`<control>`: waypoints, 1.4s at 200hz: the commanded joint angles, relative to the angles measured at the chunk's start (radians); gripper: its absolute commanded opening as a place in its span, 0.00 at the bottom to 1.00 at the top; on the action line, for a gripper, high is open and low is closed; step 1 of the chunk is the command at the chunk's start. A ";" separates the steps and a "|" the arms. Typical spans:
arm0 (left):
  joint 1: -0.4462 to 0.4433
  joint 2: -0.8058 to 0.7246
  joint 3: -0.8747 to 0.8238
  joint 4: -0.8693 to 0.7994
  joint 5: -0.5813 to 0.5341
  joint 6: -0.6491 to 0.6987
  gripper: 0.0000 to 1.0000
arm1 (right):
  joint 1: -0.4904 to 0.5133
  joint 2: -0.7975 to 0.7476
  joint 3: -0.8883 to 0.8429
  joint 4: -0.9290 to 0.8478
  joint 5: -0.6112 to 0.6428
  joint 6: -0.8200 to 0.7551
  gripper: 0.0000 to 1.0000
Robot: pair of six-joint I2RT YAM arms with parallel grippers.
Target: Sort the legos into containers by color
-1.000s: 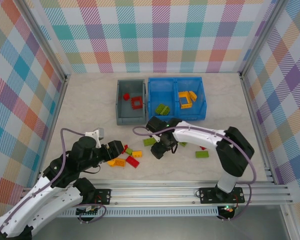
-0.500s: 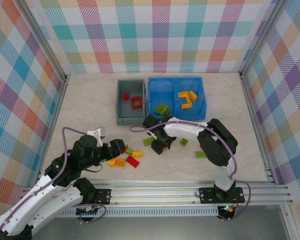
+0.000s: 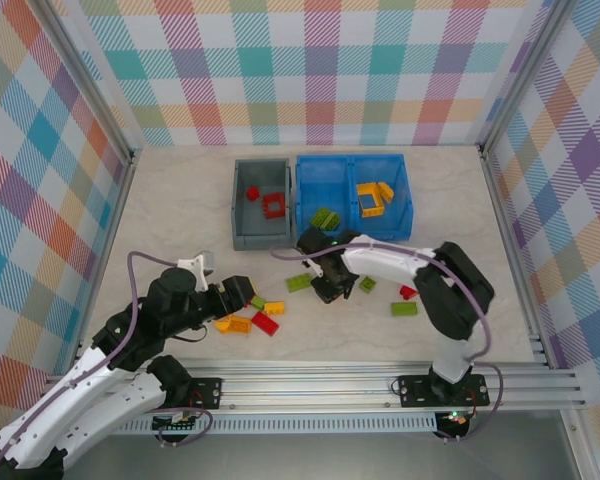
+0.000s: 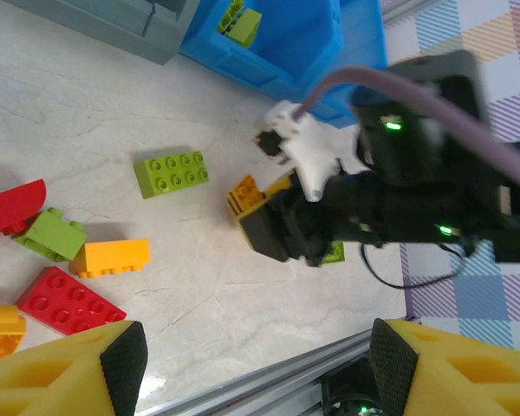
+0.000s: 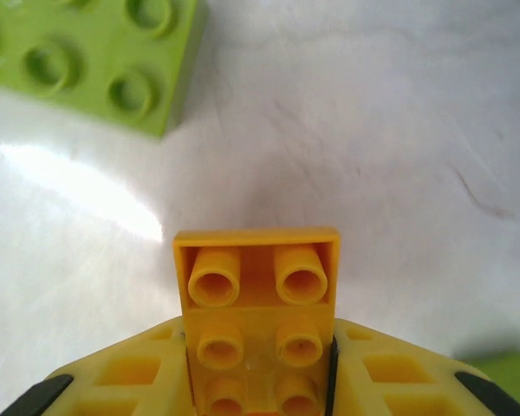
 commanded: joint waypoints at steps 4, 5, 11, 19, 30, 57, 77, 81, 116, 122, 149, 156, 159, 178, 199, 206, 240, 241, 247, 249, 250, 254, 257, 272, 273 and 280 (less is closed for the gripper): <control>-0.009 0.085 0.024 0.101 0.052 0.003 0.71 | -0.084 -0.218 -0.027 -0.032 -0.012 0.099 0.33; -0.010 0.090 0.027 0.104 0.052 0.004 0.71 | -0.091 -0.226 -0.027 -0.034 -0.012 0.101 0.33; -0.012 0.121 0.037 0.124 0.060 0.006 0.71 | -0.125 -0.261 -0.028 -0.042 -0.015 0.110 0.33; -0.020 0.168 0.059 0.152 0.065 0.009 0.71 | -0.178 -0.297 -0.022 -0.053 -0.012 0.117 0.33; -0.039 0.242 0.096 0.187 0.064 0.021 0.71 | -0.245 -0.320 0.001 -0.065 0.012 0.125 0.34; -0.113 0.429 0.214 0.253 0.004 0.072 0.71 | -0.376 -0.232 0.119 -0.077 0.093 0.149 0.34; -0.165 0.548 0.305 0.269 -0.089 0.093 0.70 | -0.429 -0.079 0.272 -0.117 0.187 0.186 0.35; -0.174 0.567 0.318 0.278 -0.102 0.097 0.70 | -0.435 -0.048 0.306 -0.130 0.212 0.194 0.35; -0.213 0.708 0.397 0.379 -0.177 0.121 0.70 | -0.477 0.219 0.595 -0.233 0.325 0.219 0.34; -0.214 0.727 0.405 0.388 -0.176 0.120 0.69 | -0.479 0.261 0.644 -0.257 0.348 0.222 0.34; -0.222 0.772 0.426 0.430 -0.165 0.120 0.69 | -0.486 0.423 0.815 -0.342 0.423 0.228 0.34; -0.223 0.775 0.430 0.430 -0.165 0.122 0.69 | -0.486 0.454 0.852 -0.360 0.435 0.230 0.34; -0.224 0.778 0.432 0.430 -0.165 0.123 0.69 | -0.487 0.465 0.866 -0.365 0.439 0.230 0.34; -0.225 0.789 0.444 0.438 -0.141 0.141 0.69 | -0.488 0.526 0.927 -0.388 0.457 0.232 0.35; -0.228 0.802 0.446 0.490 -0.092 0.164 0.69 | -0.488 0.581 0.981 -0.418 0.487 0.235 0.37; -0.234 0.806 0.450 0.508 -0.080 0.170 0.69 | -0.488 0.594 0.996 -0.426 0.490 0.239 0.37; -0.280 0.875 0.537 0.511 -0.058 0.222 0.69 | -0.488 0.624 1.014 -0.437 0.488 0.260 0.40; -0.283 0.877 0.539 0.507 -0.061 0.223 0.69 | -0.488 0.624 1.014 -0.438 0.487 0.261 0.40; -0.299 0.895 0.570 0.480 -0.089 0.235 0.69 | -0.488 0.629 1.015 -0.438 0.486 0.265 0.40; -0.304 0.900 0.580 0.468 -0.097 0.239 0.69 | -0.488 0.630 1.015 -0.439 0.487 0.265 0.40; -0.307 0.904 0.585 0.463 -0.102 0.241 0.69 | -0.489 0.630 1.015 -0.439 0.486 0.266 0.40; -0.318 0.915 0.607 0.438 -0.126 0.248 0.69 | -0.488 0.633 1.016 -0.439 0.485 0.268 0.40; -0.326 0.926 0.623 0.419 -0.144 0.253 0.69 | -0.488 0.635 1.017 -0.439 0.484 0.269 0.40; -0.362 0.972 0.696 0.339 -0.228 0.271 0.68 | -0.488 0.642 1.021 -0.440 0.478 0.271 0.41; -0.364 0.974 0.701 0.335 -0.235 0.273 0.68 | -0.487 0.644 1.022 -0.441 0.478 0.271 0.41; -0.382 0.993 0.728 0.309 -0.275 0.279 0.68 | -0.486 0.648 1.025 -0.443 0.477 0.272 0.41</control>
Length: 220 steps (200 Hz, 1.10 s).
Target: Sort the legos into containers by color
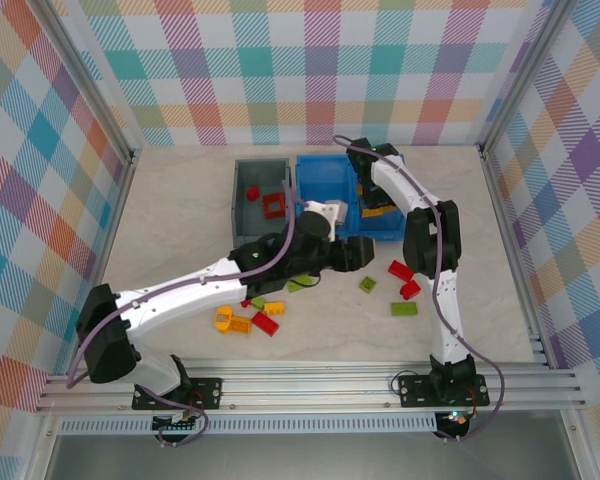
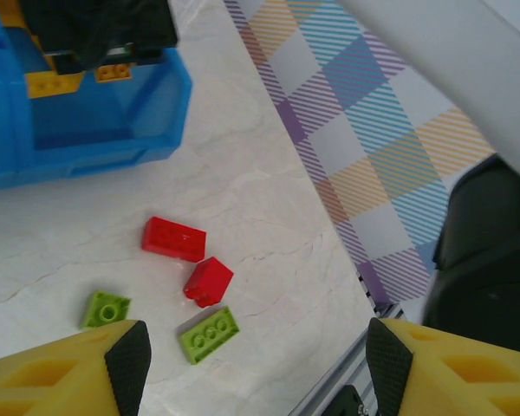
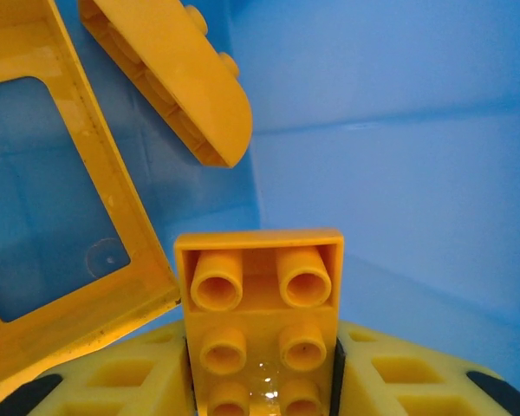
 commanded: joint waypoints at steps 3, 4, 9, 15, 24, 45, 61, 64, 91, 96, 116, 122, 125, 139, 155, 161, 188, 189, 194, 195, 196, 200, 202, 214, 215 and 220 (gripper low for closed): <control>-0.059 0.056 0.112 -0.109 -0.150 0.063 0.68 | -0.004 0.025 0.042 -0.040 0.014 0.026 0.42; -0.061 0.058 0.116 -0.110 -0.154 0.065 0.68 | -0.004 0.026 0.043 -0.040 0.014 0.025 0.42; -0.071 0.069 0.132 -0.147 -0.171 0.072 0.68 | -0.004 0.029 0.047 -0.044 0.015 0.027 0.42; -0.084 0.081 0.148 -0.159 -0.189 0.080 0.68 | -0.004 0.033 0.050 -0.047 0.014 0.028 0.44; -0.099 0.096 0.167 -0.166 -0.203 0.091 0.68 | -0.003 0.038 0.056 -0.050 0.015 0.027 0.48; -0.111 0.112 0.182 -0.162 -0.197 0.099 0.68 | -0.003 0.042 0.066 -0.056 0.012 0.031 0.57; -0.113 0.111 0.178 -0.159 -0.194 0.099 0.68 | 0.005 0.035 0.071 -0.053 0.008 0.023 0.61; -0.113 0.110 0.178 -0.159 -0.194 0.098 0.68 | 0.006 0.033 0.073 -0.052 0.008 0.021 0.61; -0.115 0.087 0.155 -0.164 -0.218 0.095 0.67 | 0.036 -0.010 0.078 -0.035 -0.017 0.012 0.58; -0.116 0.079 0.147 -0.167 -0.229 0.093 0.67 | 0.042 -0.021 0.081 -0.033 -0.026 0.012 0.58; -0.116 0.043 0.108 -0.188 -0.292 0.064 0.67 | 0.073 -0.068 0.102 -0.035 -0.054 0.018 0.56; -0.116 0.033 0.098 -0.207 -0.320 0.047 0.66 | 0.082 -0.086 0.109 -0.038 -0.063 0.022 0.56; -0.115 0.027 0.095 -0.220 -0.337 0.037 0.66 | 0.086 -0.096 0.112 -0.041 -0.066 0.026 0.56; -0.116 -0.004 0.072 -0.289 -0.397 -0.011 0.65 | 0.102 -0.155 0.109 -0.043 -0.079 0.042 0.56; -0.115 -0.047 0.031 -0.358 -0.449 -0.055 0.64 | 0.118 -0.249 0.069 -0.034 -0.079 0.061 0.56; -0.115 -0.063 0.012 -0.381 -0.457 -0.065 0.64 | 0.123 -0.293 0.037 -0.015 -0.084 0.062 0.57; -0.116 -0.129 -0.049 -0.539 -0.492 -0.155 0.64 | 0.147 -0.516 -0.172 0.090 -0.138 0.053 0.59; -0.115 -0.131 -0.051 -0.546 -0.492 -0.160 0.64 | 0.148 -0.524 -0.182 0.097 -0.141 0.051 0.59; -0.115 -0.144 -0.063 -0.582 -0.501 -0.189 0.64 | 0.156 -0.572 -0.236 0.133 -0.161 0.036 0.60; -0.115 -0.146 -0.065 -0.588 -0.502 -0.197 0.64 | 0.161 -0.581 -0.250 0.133 -0.166 0.033 0.60; -0.115 -0.148 -0.068 -0.597 -0.504 -0.203 0.64 | 0.161 -0.594 -0.260 0.152 -0.172 0.029 0.60; -0.114 -0.158 -0.076 -0.625 -0.509 -0.229 0.64 | 0.173 -0.637 -0.307 0.176 -0.197 0.013 0.61; -0.113 -0.163 -0.082 -0.638 -0.511 -0.241 0.64 | 0.179 -0.656 -0.329 0.193 -0.214 0.004 0.61; -0.109 -0.188 -0.111 -0.717 -0.526 -0.326 0.65 | 0.217 -0.781 -0.477 0.298 -0.314 -0.036 0.63; -0.108 -0.191 -0.114 -0.722 -0.527 -0.334 0.65 | 0.220 -0.790 -0.491 0.305 -0.323 -0.040 0.63; -0.099 -0.201 -0.129 -0.751 -0.527 -0.369 0.65 | 0.241 -0.844 -0.551 0.353 -0.379 -0.058 0.63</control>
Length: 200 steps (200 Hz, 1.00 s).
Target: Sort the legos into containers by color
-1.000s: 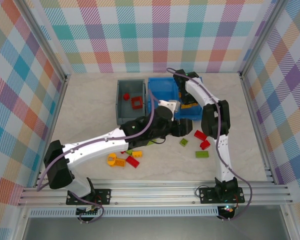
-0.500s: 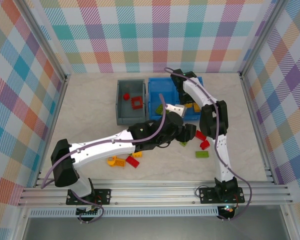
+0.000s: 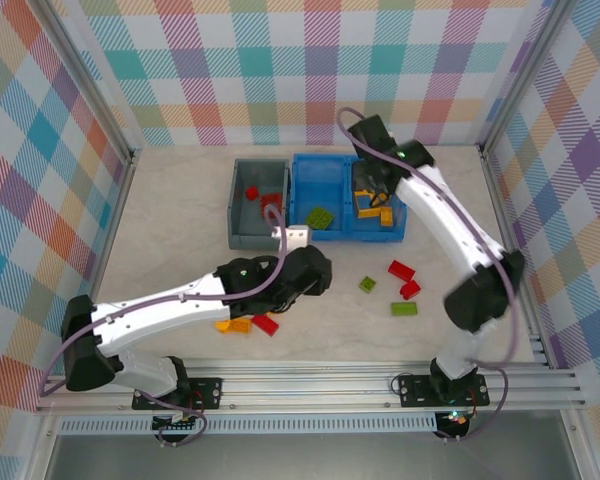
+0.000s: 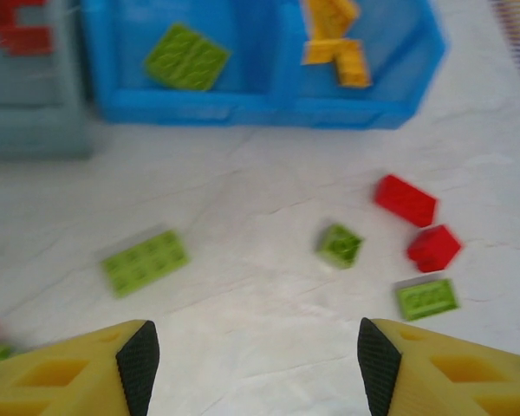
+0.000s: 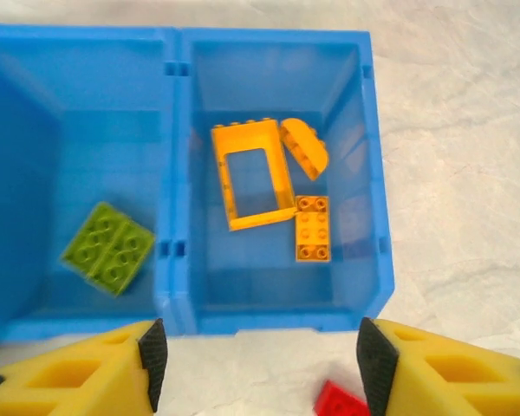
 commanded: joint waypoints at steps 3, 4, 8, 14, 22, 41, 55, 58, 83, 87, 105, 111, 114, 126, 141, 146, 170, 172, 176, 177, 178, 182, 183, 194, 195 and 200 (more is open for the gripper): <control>0.018 -0.059 -0.065 -0.238 -0.063 -0.213 0.65 | 0.074 -0.185 -0.245 0.206 -0.245 -0.087 0.63; 0.021 -0.061 -0.068 -0.243 -0.060 -0.219 0.66 | 0.078 -0.195 -0.257 0.218 -0.257 -0.091 0.63; 0.037 -0.067 -0.083 -0.253 -0.045 -0.239 0.66 | 0.097 -0.231 -0.305 0.252 -0.305 -0.105 0.63; 0.068 -0.075 -0.108 -0.253 -0.007 -0.254 0.66 | 0.128 -0.281 -0.371 0.299 -0.376 -0.122 0.64; 0.116 -0.080 -0.143 -0.234 0.052 -0.259 0.66 | 0.163 -0.343 -0.461 0.363 -0.487 -0.132 0.65; 0.206 -0.073 -0.191 -0.208 0.143 -0.250 0.65 | 0.256 -0.460 -0.653 0.488 -0.642 -0.115 0.67; 0.262 -0.067 -0.206 -0.244 0.142 -0.240 0.66 | 0.332 -0.496 -0.738 0.510 -0.626 -0.079 0.68; 0.277 -0.068 -0.210 -0.247 0.145 -0.236 0.67 | 0.350 -0.501 -0.752 0.511 -0.620 -0.067 0.68; 0.392 -0.074 -0.284 -0.190 0.227 -0.154 0.69 | 0.439 -0.516 -0.834 0.544 -0.576 0.001 0.67; 0.406 -0.072 -0.292 -0.169 0.243 -0.126 0.69 | 0.449 -0.515 -0.843 0.551 -0.570 0.009 0.67; 0.444 -0.034 -0.272 -0.157 0.262 0.035 0.67 | 0.472 -0.499 -0.855 0.573 -0.566 0.038 0.67; 0.455 -0.020 -0.255 -0.180 0.260 0.099 0.65 | 0.479 -0.491 -0.850 0.574 -0.566 0.039 0.67; 0.460 -0.012 -0.247 -0.191 0.260 0.132 0.64 | 0.481 -0.486 -0.847 0.573 -0.564 0.040 0.67; 0.476 0.006 -0.219 -0.257 0.237 0.217 0.62 | 0.493 -0.474 -0.832 0.573 -0.560 0.038 0.67; 0.495 0.014 -0.209 -0.293 0.266 0.312 0.61 | 0.498 -0.465 -0.823 0.575 -0.558 0.033 0.67; 0.499 0.019 -0.205 -0.304 0.274 0.340 0.62 | 0.497 -0.460 -0.822 0.577 -0.557 0.033 0.67; 0.507 0.103 -0.175 -0.358 0.309 0.453 0.60 | 0.500 -0.445 -0.810 0.585 -0.576 0.035 0.67; 0.507 0.111 -0.173 -0.362 0.311 0.463 0.60 | 0.502 -0.446 -0.809 0.586 -0.579 0.035 0.67; 0.509 0.132 -0.170 -0.368 0.312 0.480 0.59 | 0.503 -0.446 -0.807 0.588 -0.585 0.035 0.67; 0.509 0.136 -0.169 -0.370 0.311 0.483 0.59 | 0.504 -0.445 -0.806 0.589 -0.586 0.035 0.67; 0.508 0.140 -0.168 -0.372 0.311 0.487 0.59 | 0.504 -0.445 -0.806 0.589 -0.588 0.034 0.67; 0.509 0.158 -0.165 -0.376 0.311 0.499 0.59 | 0.507 -0.448 -0.804 0.589 -0.591 0.035 0.67; 0.510 0.163 -0.165 -0.376 0.311 0.503 0.59 | 0.507 -0.449 -0.803 0.590 -0.591 0.036 0.67; 0.511 0.208 -0.155 -0.383 0.319 0.539 0.59 | 0.517 -0.460 -0.800 0.591 -0.591 0.039 0.67; 0.511 0.211 -0.154 -0.382 0.320 0.542 0.59 | 0.518 -0.461 -0.800 0.591 -0.591 0.039 0.68; 0.513 0.226 -0.153 -0.376 0.335 0.558 0.59 | 0.521 -0.468 -0.801 0.593 -0.592 0.041 0.68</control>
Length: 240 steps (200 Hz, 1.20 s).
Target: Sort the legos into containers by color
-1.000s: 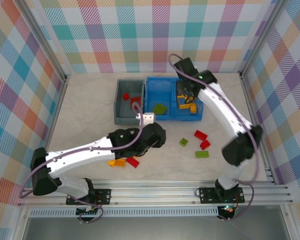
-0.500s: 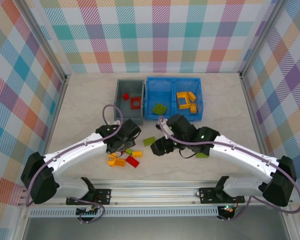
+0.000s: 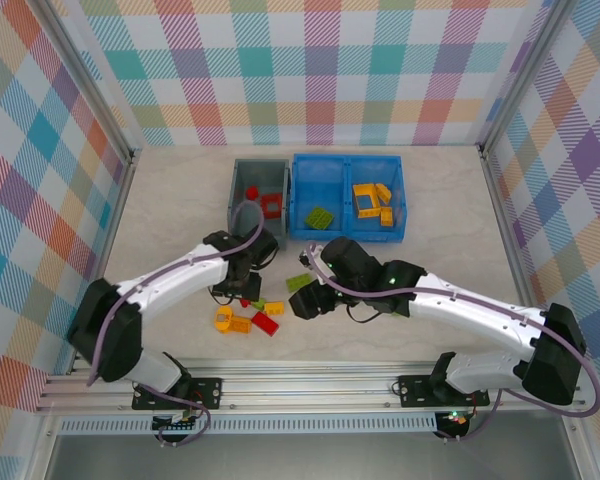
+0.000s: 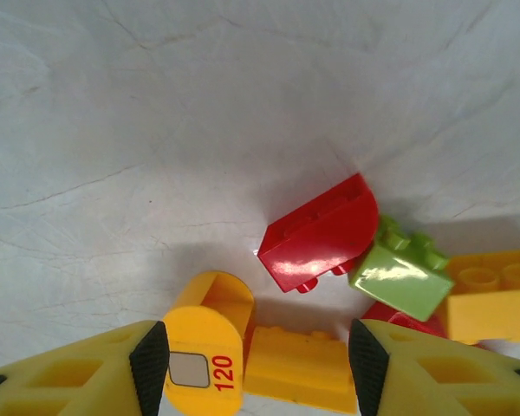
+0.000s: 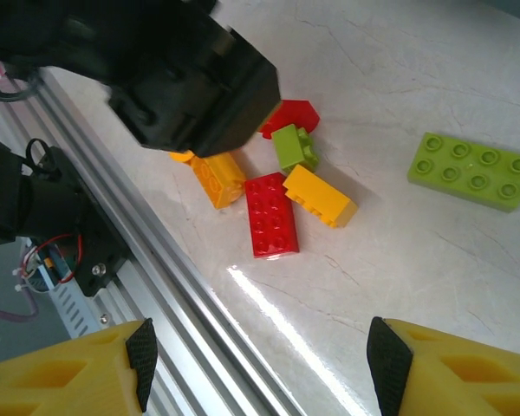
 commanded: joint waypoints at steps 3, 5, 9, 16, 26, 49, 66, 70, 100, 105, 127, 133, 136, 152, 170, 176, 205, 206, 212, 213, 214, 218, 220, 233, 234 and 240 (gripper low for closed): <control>0.014 0.085 0.027 -0.062 0.052 0.162 0.59 | 0.022 -0.023 0.038 0.039 -0.032 0.023 0.68; 0.014 0.089 0.029 -0.058 0.059 0.170 0.59 | 0.023 -0.027 0.038 0.039 -0.031 0.026 0.68; 0.014 0.100 0.033 -0.057 0.066 0.185 0.59 | 0.024 -0.032 0.037 0.037 -0.031 0.030 0.68; 0.014 0.122 0.046 -0.064 0.052 0.202 0.59 | 0.026 -0.043 0.033 0.034 -0.029 0.040 0.68; 0.017 0.153 0.066 -0.083 0.028 0.228 0.58 | 0.027 -0.058 0.026 0.028 -0.028 0.050 0.68; 0.033 0.208 0.099 -0.110 0.037 0.286 0.59 | 0.028 -0.093 -0.001 0.026 -0.022 0.071 0.69; 0.036 0.230 0.110 -0.108 0.042 0.306 0.60 | 0.028 -0.107 -0.014 0.020 -0.012 0.073 0.69; 0.037 0.235 0.111 -0.104 0.053 0.314 0.60 | 0.028 -0.109 -0.016 0.016 -0.009 0.074 0.69; 0.056 0.294 0.122 -0.076 0.081 0.350 0.60 | 0.029 -0.109 -0.012 0.010 -0.006 0.078 0.69; 0.059 0.297 0.122 -0.066 0.078 0.352 0.60 | 0.028 -0.109 -0.011 0.011 -0.008 0.077 0.69; 0.066 0.291 0.126 -0.025 0.128 0.354 0.54 | 0.028 -0.105 -0.008 0.005 -0.005 0.077 0.69; 0.066 0.291 0.128 -0.024 0.131 0.352 0.50 | 0.029 -0.104 -0.008 0.006 -0.005 0.076 0.69; 0.067 0.291 0.129 -0.021 0.134 0.352 0.49 | 0.030 -0.103 -0.008 0.005 -0.006 0.076 0.69; 0.069 0.295 0.127 -0.014 0.150 0.348 0.44 | 0.031 -0.098 -0.008 0.011 -0.012 0.075 0.69; 0.070 0.314 0.123 -0.008 0.157 0.343 0.44 | 0.031 -0.093 -0.003 0.014 -0.017 0.075 0.69; 0.070 0.321 0.121 -0.007 0.158 0.342 0.44 | 0.031 -0.093 -0.002 0.015 -0.017 0.075 0.69; 0.070 0.336 0.116 0.015 0.170 0.332 0.47 | 0.031 -0.091 -0.003 0.021 -0.017 0.079 0.69; 0.070 0.336 0.116 0.017 0.172 0.332 0.47 | 0.031 -0.091 -0.003 0.021 -0.017 0.079 0.69; 0.070 0.335 0.116 0.025 0.178 0.330 0.46 | 0.031 -0.090 -0.005 0.023 -0.017 0.079 0.69; 0.070 0.334 0.116 0.026 0.179 0.330 0.46 | 0.031 -0.091 -0.006 0.023 -0.017 0.079 0.69; 0.069 0.334 0.115 0.028 0.180 0.329 0.45 | 0.031 -0.091 -0.006 0.023 -0.017 0.079 0.69; 0.069 0.331 0.115 0.034 0.182 0.326 0.44 | 0.032 -0.091 -0.007 0.022 -0.017 0.080 0.69; 0.070 0.330 0.114 0.037 0.183 0.325 0.43 | 0.031 -0.091 -0.007 0.022 -0.017 0.080 0.69; 0.069 0.325 0.118 0.045 0.186 0.320 0.39 | 0.033 -0.089 -0.009 0.021 -0.017 0.081 0.69; 0.069 0.325 0.118 0.046 0.186 0.320 0.39 | 0.034 -0.089 -0.009 0.021 -0.017 0.080 0.69; 0.070 0.325 0.120 0.046 0.187 0.320 0.37 | 0.034 -0.092 -0.009 0.020 -0.016 0.080 0.69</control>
